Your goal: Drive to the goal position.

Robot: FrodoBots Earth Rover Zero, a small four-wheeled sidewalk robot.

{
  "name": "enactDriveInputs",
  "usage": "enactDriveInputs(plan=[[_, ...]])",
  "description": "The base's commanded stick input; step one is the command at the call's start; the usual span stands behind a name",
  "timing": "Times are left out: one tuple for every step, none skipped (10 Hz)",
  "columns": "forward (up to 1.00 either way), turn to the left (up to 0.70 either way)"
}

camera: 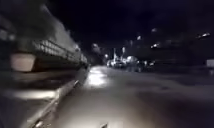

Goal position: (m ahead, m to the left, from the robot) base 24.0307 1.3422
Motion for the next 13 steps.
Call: enactDriveInputs(plan=[[0.50,0.00],[0.50,0.00],[0.50,0.00],[0.50,0.00],[0.50,0.00],[0.50,0.00],[0.50,0.00],[0.50,0.00],[0.50,0.00],[0.50,0.00],[0.50,0.00],[0.50,0.00],[0.50,0.00]])
